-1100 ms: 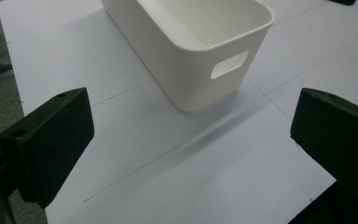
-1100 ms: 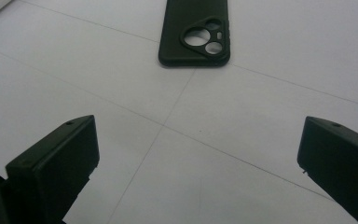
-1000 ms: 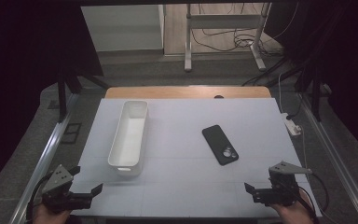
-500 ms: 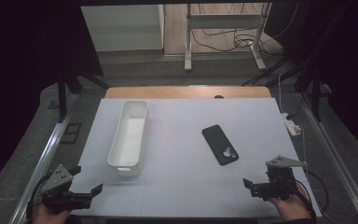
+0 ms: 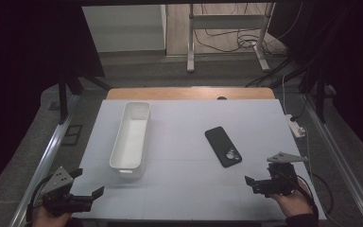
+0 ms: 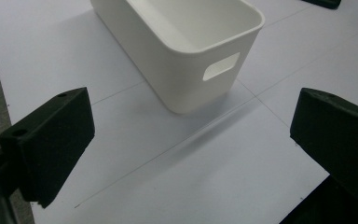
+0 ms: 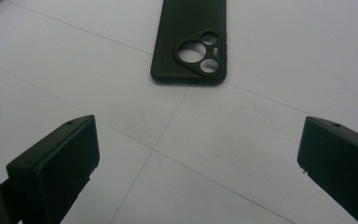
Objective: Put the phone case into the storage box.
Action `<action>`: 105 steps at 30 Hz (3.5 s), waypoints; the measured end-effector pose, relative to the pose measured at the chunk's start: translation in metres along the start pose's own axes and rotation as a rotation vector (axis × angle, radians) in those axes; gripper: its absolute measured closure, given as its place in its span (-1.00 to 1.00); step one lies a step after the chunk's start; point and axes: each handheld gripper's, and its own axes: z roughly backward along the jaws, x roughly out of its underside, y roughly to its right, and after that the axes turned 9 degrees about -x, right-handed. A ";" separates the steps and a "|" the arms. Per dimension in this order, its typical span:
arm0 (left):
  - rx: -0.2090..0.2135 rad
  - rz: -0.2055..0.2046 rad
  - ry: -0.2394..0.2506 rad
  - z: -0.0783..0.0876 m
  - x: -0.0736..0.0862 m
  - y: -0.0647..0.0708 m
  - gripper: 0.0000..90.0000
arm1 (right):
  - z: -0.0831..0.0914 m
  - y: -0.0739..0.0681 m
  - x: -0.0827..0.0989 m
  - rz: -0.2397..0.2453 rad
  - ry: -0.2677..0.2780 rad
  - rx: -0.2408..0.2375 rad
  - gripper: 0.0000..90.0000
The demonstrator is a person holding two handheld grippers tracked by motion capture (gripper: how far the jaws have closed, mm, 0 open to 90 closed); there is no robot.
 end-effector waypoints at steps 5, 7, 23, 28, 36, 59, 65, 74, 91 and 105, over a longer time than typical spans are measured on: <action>0.000 -0.005 0.000 0.000 0.000 0.000 -0.99 | -0.003 0.002 -0.004 0.002 -0.012 -0.004 -1.00; -0.001 -0.001 -0.002 0.000 0.000 0.000 -0.99 | -0.005 0.003 -0.006 0.002 -0.018 -0.005 -1.00; -0.002 0.003 -0.004 0.000 -0.001 0.000 -0.99 | -0.018 0.005 -0.025 0.030 -0.041 -0.025 -1.00; -0.003 0.004 -0.001 0.000 0.000 0.000 -0.99 | -0.022 0.005 -0.033 0.047 -0.040 -0.020 -1.00; -0.006 0.002 -0.003 0.000 -0.001 0.000 -0.99 | -0.034 0.007 -0.044 0.057 -0.060 -0.021 -1.00; -0.002 -0.009 -0.013 -0.001 -0.001 0.001 -0.99 | -0.064 0.012 -0.073 0.083 -0.083 -0.060 -1.00; -0.001 -0.009 -0.014 -0.001 -0.001 0.001 -0.99 | -0.073 0.014 -0.079 0.077 -0.101 -0.055 -1.00; 0.001 -0.010 -0.014 -0.001 -0.001 0.001 -0.99 | -0.086 0.019 -0.089 0.086 -0.118 -0.050 -1.00; 0.004 -0.015 -0.015 -0.001 -0.001 0.001 -0.99 | -0.116 0.017 -0.111 0.110 -0.176 -0.042 -1.00; 0.004 -0.018 -0.015 -0.001 -0.001 0.001 -0.98 | -0.131 0.018 -0.127 0.073 -0.199 -0.049 -0.72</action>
